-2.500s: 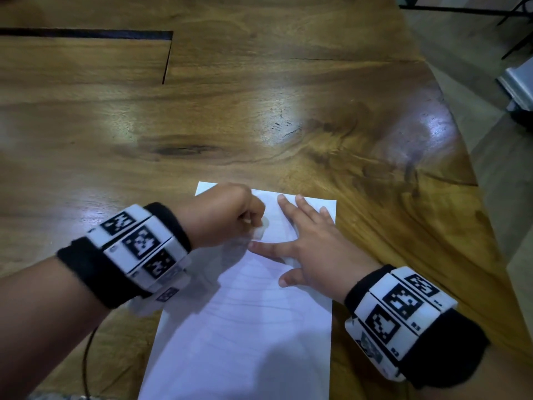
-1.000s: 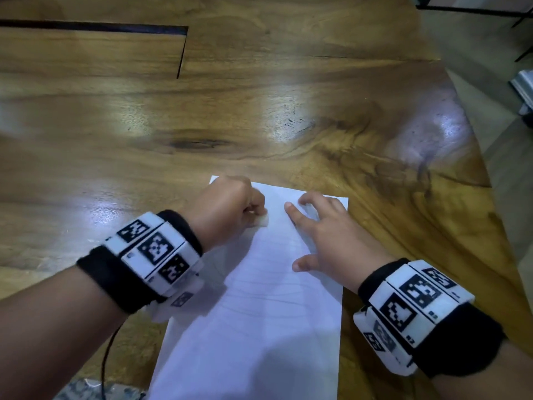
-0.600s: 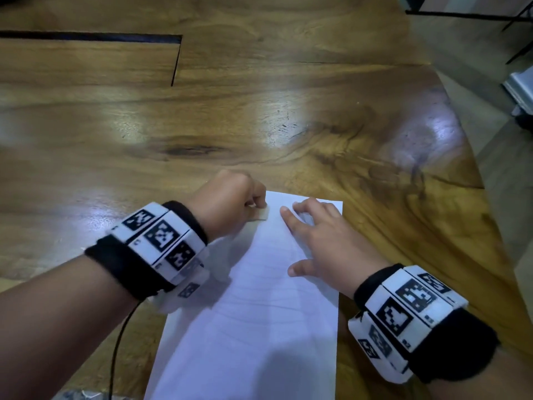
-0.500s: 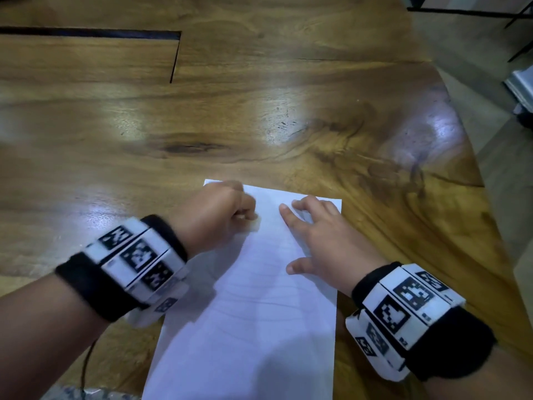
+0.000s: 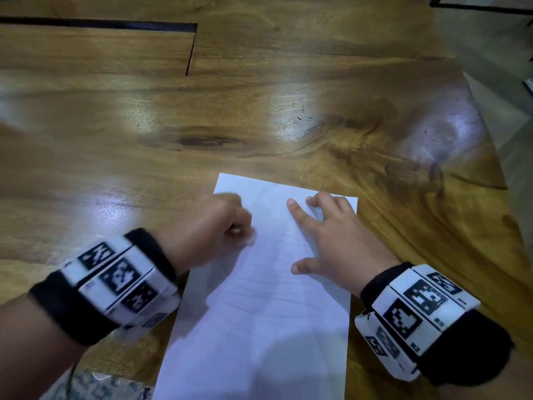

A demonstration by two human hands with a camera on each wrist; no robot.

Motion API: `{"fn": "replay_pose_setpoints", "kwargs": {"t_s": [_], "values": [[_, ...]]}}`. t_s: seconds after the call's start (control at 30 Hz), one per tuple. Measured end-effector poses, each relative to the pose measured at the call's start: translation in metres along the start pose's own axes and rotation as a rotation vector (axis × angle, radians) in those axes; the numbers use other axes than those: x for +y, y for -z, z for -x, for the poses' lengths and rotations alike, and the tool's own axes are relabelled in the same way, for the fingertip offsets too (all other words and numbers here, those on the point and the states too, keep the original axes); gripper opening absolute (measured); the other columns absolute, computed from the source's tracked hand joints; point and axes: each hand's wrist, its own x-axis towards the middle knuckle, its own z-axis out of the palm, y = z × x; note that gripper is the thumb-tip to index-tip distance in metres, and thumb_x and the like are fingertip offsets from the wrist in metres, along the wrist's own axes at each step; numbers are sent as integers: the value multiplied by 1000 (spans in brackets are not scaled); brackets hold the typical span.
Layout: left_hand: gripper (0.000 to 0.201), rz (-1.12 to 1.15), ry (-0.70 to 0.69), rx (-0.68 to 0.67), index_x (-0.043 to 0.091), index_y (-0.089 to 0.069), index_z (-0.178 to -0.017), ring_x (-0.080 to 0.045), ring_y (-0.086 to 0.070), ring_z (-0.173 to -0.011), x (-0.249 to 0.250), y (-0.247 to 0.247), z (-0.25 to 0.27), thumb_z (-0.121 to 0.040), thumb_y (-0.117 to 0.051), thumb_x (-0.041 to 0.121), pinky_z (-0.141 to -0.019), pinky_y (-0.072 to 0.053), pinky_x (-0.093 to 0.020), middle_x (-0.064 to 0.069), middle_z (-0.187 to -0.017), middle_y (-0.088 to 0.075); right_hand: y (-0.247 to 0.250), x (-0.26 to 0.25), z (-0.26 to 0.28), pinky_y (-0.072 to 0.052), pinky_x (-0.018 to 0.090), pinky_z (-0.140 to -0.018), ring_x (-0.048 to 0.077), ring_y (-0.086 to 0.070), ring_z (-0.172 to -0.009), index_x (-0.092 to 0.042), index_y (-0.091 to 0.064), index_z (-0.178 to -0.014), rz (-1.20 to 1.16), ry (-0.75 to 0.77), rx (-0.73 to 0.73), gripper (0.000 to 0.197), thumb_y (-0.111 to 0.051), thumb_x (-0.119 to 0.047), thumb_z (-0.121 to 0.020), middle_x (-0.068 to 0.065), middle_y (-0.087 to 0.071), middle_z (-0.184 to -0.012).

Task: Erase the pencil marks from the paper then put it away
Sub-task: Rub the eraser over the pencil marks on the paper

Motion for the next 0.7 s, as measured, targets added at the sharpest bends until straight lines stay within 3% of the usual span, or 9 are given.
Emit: {"fn": "replay_pose_setpoints", "kwargs": {"t_s": [0.07,0.17,0.23,0.3,0.37,0.43,0.53,0.63,0.7], "values": [[21,42,-3,-134,21,-49,-63,7,-42,-54,-3,0,26,-73,-66,27,-50,-26,-12,14,-57,-36,0,0,1,-12,25,-113,18,-1,-139,-32,3,-150,-1,-1,-3,99,-60,-58,-79,-1,-7,-147],[9,51,46,-263,21,-62,-66,14,-48,-63,-9,4,42,-65,-71,23,-55,-32,-3,22,-59,-43,1,0,1,-14,25,-112,18,-2,-139,-33,3,-150,-5,-2,-3,98,-61,-58,-79,-2,-7,-147],[15,95,112,-164,22,-68,-70,8,-54,-63,-7,11,29,-63,-72,34,-56,-36,-8,21,-60,-53,1,-1,1,-14,25,-112,18,-1,-139,-33,2,-150,-9,-2,-2,98,-61,-58,-79,-2,-7,-147],[15,92,163,-9,22,-72,-75,-5,-57,-66,-3,15,4,-66,-77,33,-57,-39,-19,9,-69,-64,1,-1,1,-15,24,-111,18,-2,-139,-33,2,-150,-4,-3,3,99,-62,-58,-78,-2,-8,-147],[14,13,173,56,17,-72,-84,-17,-57,-71,2,13,-18,-72,-74,23,-56,-34,-15,-1,-76,-64,0,-1,1,-15,24,-111,18,-2,-139,-34,1,-150,-3,-4,0,100,-62,-58,-77,-2,-8,-146],[13,-16,101,83,14,-71,-76,-19,-55,-66,4,5,-19,-73,-72,27,-49,-26,-14,-2,-72,-59,0,0,0,-16,23,-110,17,-2,-138,-34,1,-150,-11,-6,3,100,-63,-58,-77,-3,-8,-145],[22,0,26,-33,14,-61,-57,-8,-43,-52,-1,-1,12,-70,-65,31,-50,-25,-18,2,-59,-52,0,0,1,-15,22,-110,16,-2,-138,-35,0,-150,-15,-5,3,99,-63,-58,-77,-4,-8,-146],[9,43,112,-237,19,-67,-68,1,-50,-61,-7,3,38,-67,-75,21,-56,-35,-11,15,-61,-51,0,-1,2,-16,22,-110,16,-2,-139,-34,0,-150,-14,-2,5,99,-63,-57,-77,-3,-8,-147],[11,57,147,-215,22,-71,-73,4,-54,-63,-3,8,30,-65,-79,20,-61,-37,-9,16,-64,-59,0,-1,2,-17,22,-109,16,-2,-139,-35,0,-150,-14,-7,6,99,-63,-57,-77,-3,-8,-147]]}}
